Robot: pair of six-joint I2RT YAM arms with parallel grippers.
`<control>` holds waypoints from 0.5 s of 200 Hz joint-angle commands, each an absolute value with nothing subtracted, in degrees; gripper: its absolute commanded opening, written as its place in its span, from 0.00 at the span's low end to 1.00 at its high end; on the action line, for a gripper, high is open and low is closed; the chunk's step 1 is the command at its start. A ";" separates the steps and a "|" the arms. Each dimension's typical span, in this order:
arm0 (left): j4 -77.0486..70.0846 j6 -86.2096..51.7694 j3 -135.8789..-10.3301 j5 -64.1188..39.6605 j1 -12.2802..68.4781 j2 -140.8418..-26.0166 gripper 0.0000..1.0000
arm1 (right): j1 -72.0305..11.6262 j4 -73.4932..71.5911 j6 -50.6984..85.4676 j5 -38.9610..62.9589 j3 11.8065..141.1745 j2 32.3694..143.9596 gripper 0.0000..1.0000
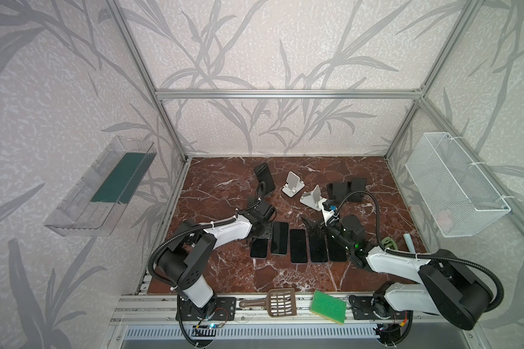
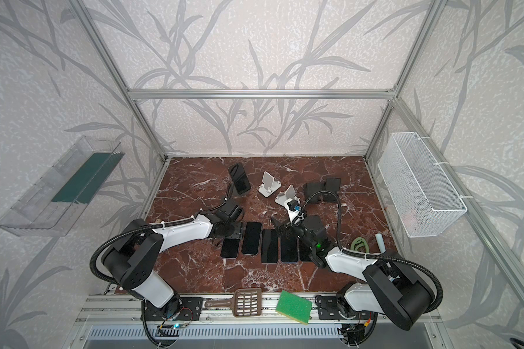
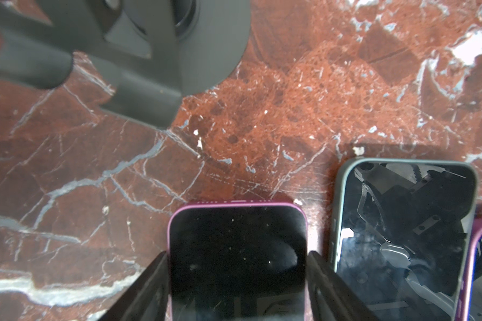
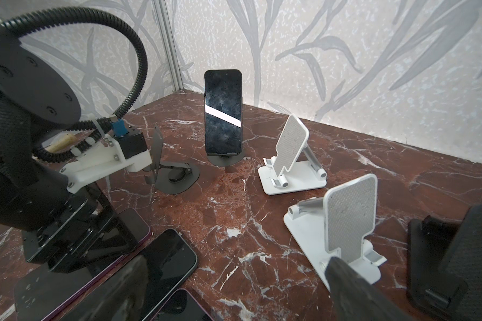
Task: Remove the phone from the phone stand
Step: Place the phone at the center of the table.
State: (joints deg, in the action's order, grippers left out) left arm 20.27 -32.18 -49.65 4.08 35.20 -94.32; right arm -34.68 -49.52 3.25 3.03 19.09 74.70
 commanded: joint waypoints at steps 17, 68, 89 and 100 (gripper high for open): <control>26.46 -34.34 -50.45 -0.48 34.66 -97.26 0.63 | -34.98 -51.64 3.69 2.59 18.75 75.32 0.99; 28.17 -38.41 -49.33 -2.19 34.78 -93.83 0.63 | -34.99 -51.42 3.68 2.54 18.77 75.12 0.99; 28.54 -39.31 -48.43 -1.22 34.98 -92.71 0.63 | -34.99 -51.50 3.77 2.72 18.83 75.23 0.99; 28.48 -39.62 -48.00 -0.96 35.06 -91.47 0.62 | -34.98 -51.50 3.82 2.98 18.90 75.37 0.99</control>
